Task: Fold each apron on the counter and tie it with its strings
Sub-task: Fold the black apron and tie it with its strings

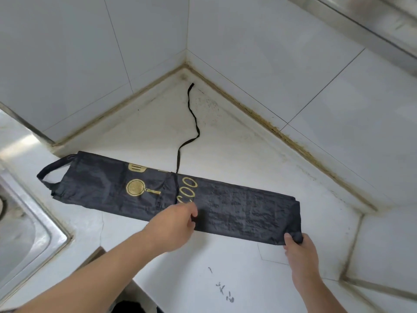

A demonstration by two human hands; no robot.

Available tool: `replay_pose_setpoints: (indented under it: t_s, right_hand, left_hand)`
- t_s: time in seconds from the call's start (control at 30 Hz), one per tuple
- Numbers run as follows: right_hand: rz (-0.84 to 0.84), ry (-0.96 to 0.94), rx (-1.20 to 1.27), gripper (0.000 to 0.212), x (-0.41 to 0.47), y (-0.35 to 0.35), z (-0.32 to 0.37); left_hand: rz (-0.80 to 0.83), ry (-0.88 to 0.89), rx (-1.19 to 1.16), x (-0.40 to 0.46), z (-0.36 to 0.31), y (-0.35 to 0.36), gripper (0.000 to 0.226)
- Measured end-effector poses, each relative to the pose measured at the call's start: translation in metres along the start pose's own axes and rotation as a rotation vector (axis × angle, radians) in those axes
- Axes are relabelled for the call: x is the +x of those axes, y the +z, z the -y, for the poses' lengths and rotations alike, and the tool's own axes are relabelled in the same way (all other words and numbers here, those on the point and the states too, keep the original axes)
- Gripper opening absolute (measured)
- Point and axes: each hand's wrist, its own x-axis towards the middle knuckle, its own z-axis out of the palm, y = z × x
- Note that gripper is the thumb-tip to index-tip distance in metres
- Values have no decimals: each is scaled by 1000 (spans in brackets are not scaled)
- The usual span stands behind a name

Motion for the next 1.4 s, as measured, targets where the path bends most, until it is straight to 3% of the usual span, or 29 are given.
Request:
replay_pose_setpoints:
  t_s: [0.07, 0.17, 0.27, 0.37, 0.47, 0.63, 0.73, 0.8, 0.83, 0.9, 0.97, 1.0, 1.07, 1.13, 1.23, 1.3, 1.4]
  right_hand:
    - [21, 16, 29, 12, 1, -8, 6]
    - [-3, 79, 184, 10, 5, -25, 11]
    - [-81, 163, 506, 11, 0, -37, 14]
    - [63, 299, 763, 26, -14, -28, 21]
    - [247, 379, 678, 34, -27, -7, 26]
    - [89, 317, 656, 23, -37, 12, 45]
    - [-66, 50, 408, 10, -58, 14, 64]
    - [-76, -168, 155, 37, -79, 19, 76]
    - [-74, -296, 38, 47, -91, 24, 82]
    - [-113, -635, -236, 49, -114, 41, 91]
    - [-127, -970, -478, 18, -132, 66, 90]
    - [-101, -1045, -573, 23, -141, 79, 89]
    - [73, -1094, -710, 73, -152, 104, 79]
    - [150, -1133, -787, 95, -156, 119, 66]
    - [153, -1136, -870, 101, -150, 128, 49]
    - [123, -1055, -855, 101, -145, 126, 42]
    - [78, -958, -838, 95, -137, 121, 34]
  left_hand:
    - [-146, 49, 61, 14, 3, 14, 41]
    - [-87, -72, 164, 21, 7, 31, 70]
    - [-93, -74, 217, 21, 4, 48, 78]
    - [-85, -38, 237, 18, -6, 59, 83]
    - [-73, 1, 269, 14, -11, 69, 86]
    - [-32, 8, 69, 13, -8, 73, 83]
    - [19, -99, -277, 13, -10, 57, 64]
    - [43, -190, -565, 9, -17, 43, 32]
    - [40, -219, -683, 8, -20, 36, 28]
    - [24, -202, -889, 4, -27, 17, 46]
    - [50, -175, -1216, -2, -28, 1, 70]
    - [75, -167, -1370, -6, -25, -8, 77]
    - [50, -191, -1508, -19, -11, -21, 68]
    - [-59, -318, -1392, -27, 5, -26, 45]
    - [-169, -535, -1004, -26, 30, -13, 15]
    - [-177, -570, -824, -24, 34, -7, 9]
    - [-206, -569, -722, -21, 35, -2, 18]
